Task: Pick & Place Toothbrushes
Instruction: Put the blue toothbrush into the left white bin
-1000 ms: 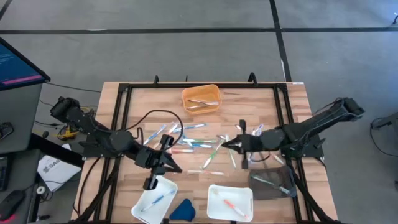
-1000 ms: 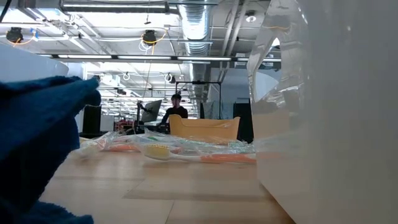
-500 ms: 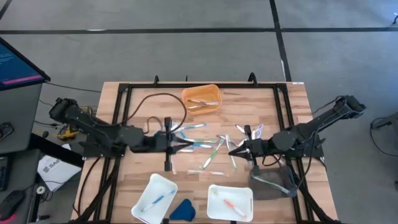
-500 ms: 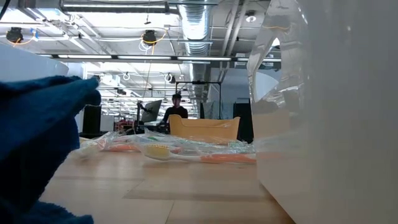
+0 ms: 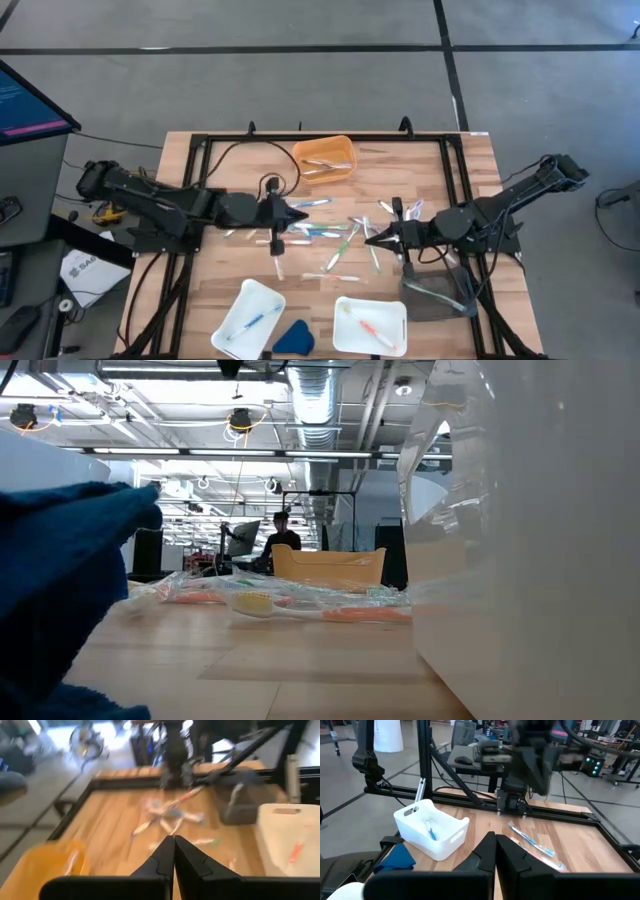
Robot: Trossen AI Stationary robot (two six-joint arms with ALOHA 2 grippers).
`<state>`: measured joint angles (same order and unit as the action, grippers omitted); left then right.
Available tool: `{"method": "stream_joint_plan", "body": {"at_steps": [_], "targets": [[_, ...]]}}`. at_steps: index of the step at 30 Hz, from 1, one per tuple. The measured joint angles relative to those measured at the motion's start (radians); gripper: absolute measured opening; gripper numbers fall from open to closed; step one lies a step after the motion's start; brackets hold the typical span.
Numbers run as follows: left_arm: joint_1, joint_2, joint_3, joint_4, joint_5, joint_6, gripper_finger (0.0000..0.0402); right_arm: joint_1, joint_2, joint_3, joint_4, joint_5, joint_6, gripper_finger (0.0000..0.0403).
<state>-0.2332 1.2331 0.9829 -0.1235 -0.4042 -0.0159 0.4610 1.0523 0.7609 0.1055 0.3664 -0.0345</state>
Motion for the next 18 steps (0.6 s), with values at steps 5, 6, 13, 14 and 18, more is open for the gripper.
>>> {"method": "stream_joint_plan", "body": {"at_steps": [5,6,13,14,18], "targets": [[0.094,0.0,0.0,-0.124,0.036,-0.159,0.0005,0.0,0.0,0.0,0.0,0.0,0.0,0.0001],[0.109,0.0,0.0,-0.147,0.038,-0.186,0.0005,0.0,0.0,0.0,0.0,0.0,0.0,0.0001],[0.19,0.0,-0.021,-0.219,0.038,-0.286,0.0005,0.0,0.0,0.0,-0.001,0.0,-0.002,0.0001],[0.197,0.0,-0.027,-0.219,0.038,-0.299,0.0005,0.0,0.0,0.0,-0.001,0.0,-0.005,0.0001],[0.223,0.0,-0.057,-0.223,0.039,-0.358,0.0005,0.0,0.0,0.0,-0.001,0.0,-0.05,0.0001]]}}
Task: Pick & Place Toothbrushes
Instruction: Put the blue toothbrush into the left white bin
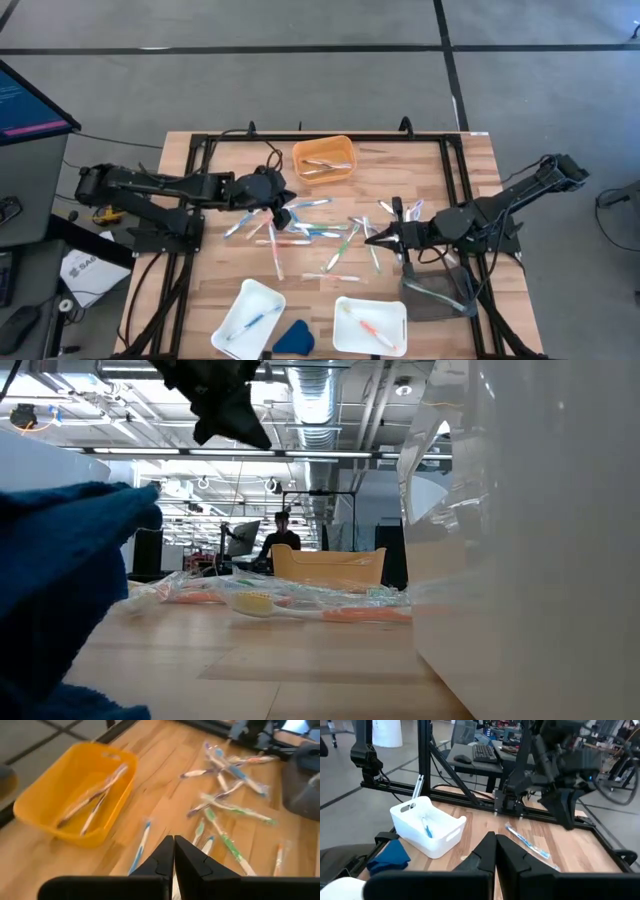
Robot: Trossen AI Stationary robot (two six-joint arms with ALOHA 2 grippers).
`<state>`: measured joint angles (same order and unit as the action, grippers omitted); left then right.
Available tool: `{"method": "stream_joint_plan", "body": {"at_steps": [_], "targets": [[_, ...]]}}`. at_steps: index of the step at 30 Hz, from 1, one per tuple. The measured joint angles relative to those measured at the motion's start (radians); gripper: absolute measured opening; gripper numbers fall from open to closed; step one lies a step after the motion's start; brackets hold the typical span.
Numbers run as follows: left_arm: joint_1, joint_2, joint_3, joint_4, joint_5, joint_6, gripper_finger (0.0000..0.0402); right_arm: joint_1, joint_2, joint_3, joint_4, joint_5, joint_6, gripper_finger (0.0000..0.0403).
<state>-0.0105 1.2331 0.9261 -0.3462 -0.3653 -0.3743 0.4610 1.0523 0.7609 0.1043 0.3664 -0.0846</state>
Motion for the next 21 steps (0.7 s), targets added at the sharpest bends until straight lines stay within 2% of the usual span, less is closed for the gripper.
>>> {"method": "stream_joint_plan", "body": {"at_steps": [10,14,19,21], "targets": [[0.032,0.0,-0.046,-0.031,0.024,-0.095,0.0005,-0.058,0.0,0.001,-0.029,0.0,-0.028,0.0001],[0.063,0.0,-0.059,-0.126,0.034,-0.154,0.0005,-0.115,0.0,0.001,-0.064,0.0,-0.029,0.0001],[0.12,0.0,-0.062,-0.299,0.032,-0.163,0.0005,-0.209,0.0,0.001,-0.087,0.001,-0.017,0.0001],[0.132,0.0,-0.088,-0.316,0.031,-0.163,0.0005,-0.246,0.0,0.001,-0.101,0.001,-0.011,0.0001]]}}
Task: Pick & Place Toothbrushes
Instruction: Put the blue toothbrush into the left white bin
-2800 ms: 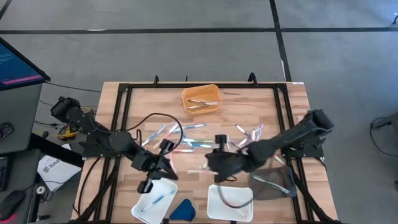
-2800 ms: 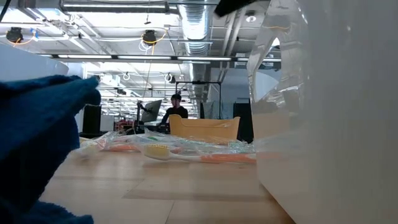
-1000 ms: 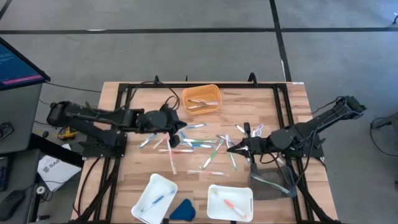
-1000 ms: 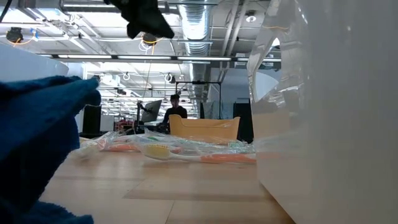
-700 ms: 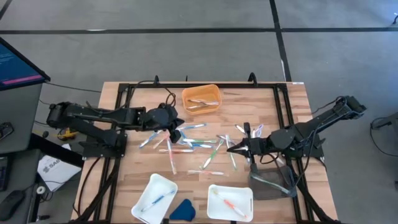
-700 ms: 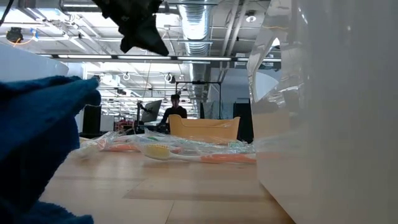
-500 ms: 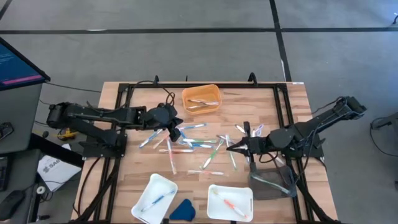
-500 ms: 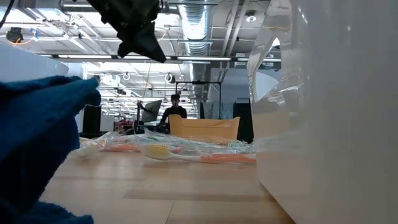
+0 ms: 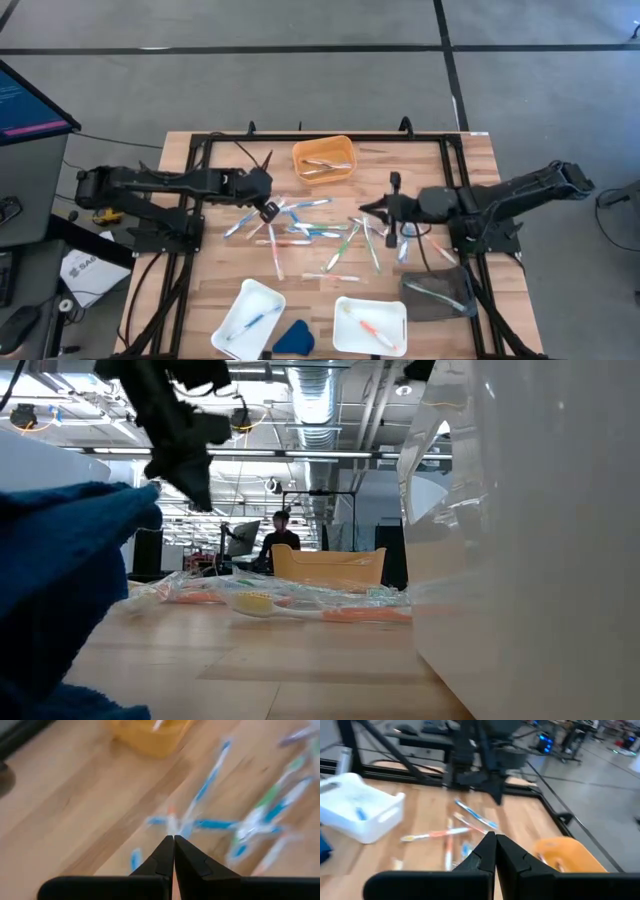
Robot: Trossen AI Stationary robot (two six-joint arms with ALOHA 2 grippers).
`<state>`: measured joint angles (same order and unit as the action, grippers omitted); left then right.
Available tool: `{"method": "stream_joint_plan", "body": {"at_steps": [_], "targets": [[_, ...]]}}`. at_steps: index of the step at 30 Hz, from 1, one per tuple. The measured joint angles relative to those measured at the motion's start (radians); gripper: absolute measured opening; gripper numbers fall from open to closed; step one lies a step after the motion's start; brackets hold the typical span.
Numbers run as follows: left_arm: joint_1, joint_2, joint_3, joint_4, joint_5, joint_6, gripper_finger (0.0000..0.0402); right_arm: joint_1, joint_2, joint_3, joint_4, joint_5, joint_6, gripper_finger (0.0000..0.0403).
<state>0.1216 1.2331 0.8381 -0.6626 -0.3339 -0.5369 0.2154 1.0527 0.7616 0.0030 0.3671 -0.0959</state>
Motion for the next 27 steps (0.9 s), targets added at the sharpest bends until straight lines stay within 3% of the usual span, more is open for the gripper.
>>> {"method": "stream_joint_plan", "body": {"at_steps": [8,17,27], "targets": [[0.082,0.0,-0.072,-0.001,0.07,0.005,0.0005,-0.128,0.061,0.0,-0.006,0.0,0.007,0.0001],[0.18,0.0,-0.072,0.034,0.164,-0.093,0.0005,-0.212,0.169,0.0,0.132,0.0,-0.191,0.0001],[0.292,0.0,-0.024,0.217,0.22,0.132,0.0005,-0.251,0.116,0.001,0.298,0.0,-0.372,0.0001]]}}
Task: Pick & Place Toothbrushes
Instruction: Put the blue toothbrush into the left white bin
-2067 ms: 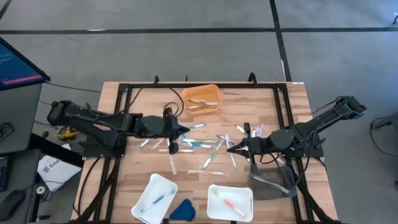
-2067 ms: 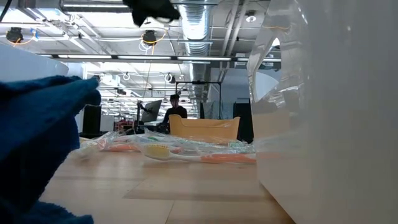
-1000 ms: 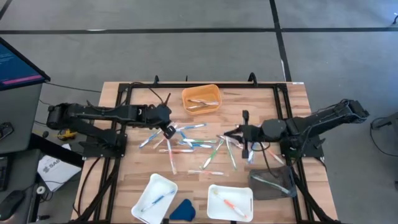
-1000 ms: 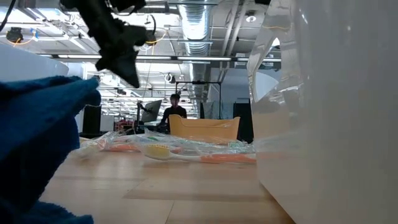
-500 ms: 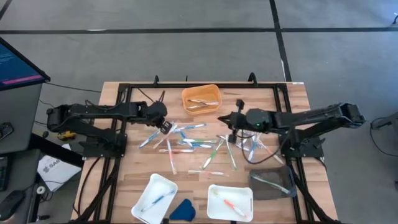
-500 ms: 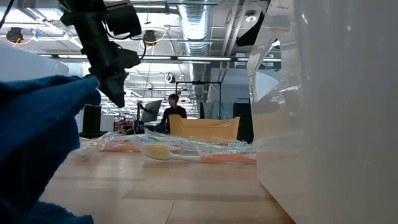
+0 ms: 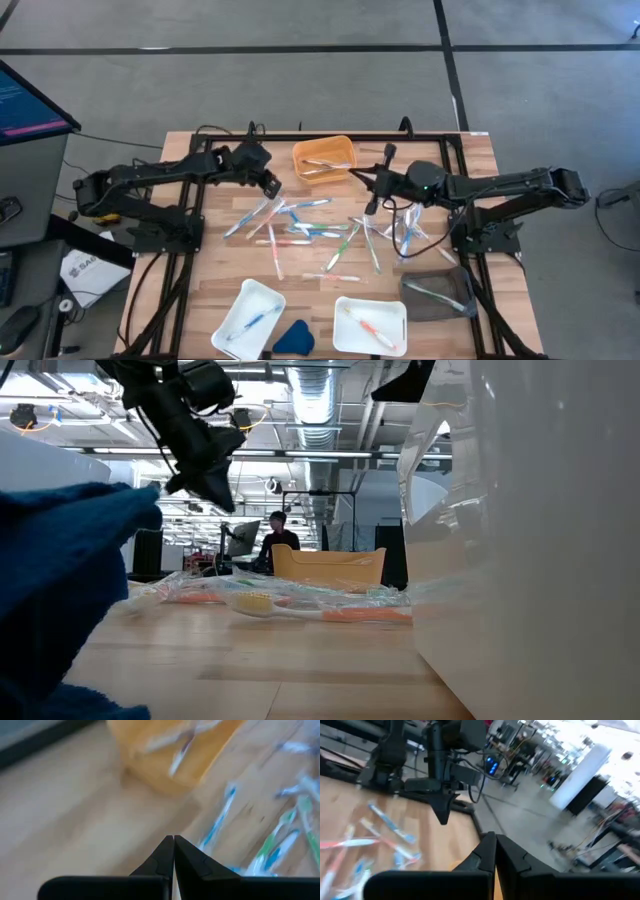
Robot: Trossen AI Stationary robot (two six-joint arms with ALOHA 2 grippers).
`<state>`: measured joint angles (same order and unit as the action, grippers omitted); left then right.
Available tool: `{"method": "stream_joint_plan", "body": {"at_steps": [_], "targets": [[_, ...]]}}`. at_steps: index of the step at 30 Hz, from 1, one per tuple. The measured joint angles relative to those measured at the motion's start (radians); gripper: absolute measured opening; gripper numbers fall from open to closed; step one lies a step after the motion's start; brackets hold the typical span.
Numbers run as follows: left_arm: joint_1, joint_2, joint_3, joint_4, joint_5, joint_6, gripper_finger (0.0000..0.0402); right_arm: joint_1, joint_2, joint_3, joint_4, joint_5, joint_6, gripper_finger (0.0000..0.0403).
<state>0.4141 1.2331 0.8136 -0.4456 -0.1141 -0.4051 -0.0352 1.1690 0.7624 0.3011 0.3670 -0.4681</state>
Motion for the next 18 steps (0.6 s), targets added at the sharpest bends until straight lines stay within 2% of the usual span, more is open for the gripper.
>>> {"method": "stream_joint_plan", "body": {"at_steps": [7,14,18], "targets": [[0.121,0.0,0.006,0.15,0.101,0.162,0.0005,-0.072,0.016,-0.001,0.099,0.0,-0.116,0.0001],[0.231,0.0,0.006,0.15,0.175,0.19,0.0005,-0.18,0.014,-0.001,0.195,-0.001,-0.118,0.0001],[0.225,0.0,-0.004,0.103,0.165,0.191,0.0005,-0.238,0.014,-0.001,0.212,-0.001,-0.118,0.0001]]}}
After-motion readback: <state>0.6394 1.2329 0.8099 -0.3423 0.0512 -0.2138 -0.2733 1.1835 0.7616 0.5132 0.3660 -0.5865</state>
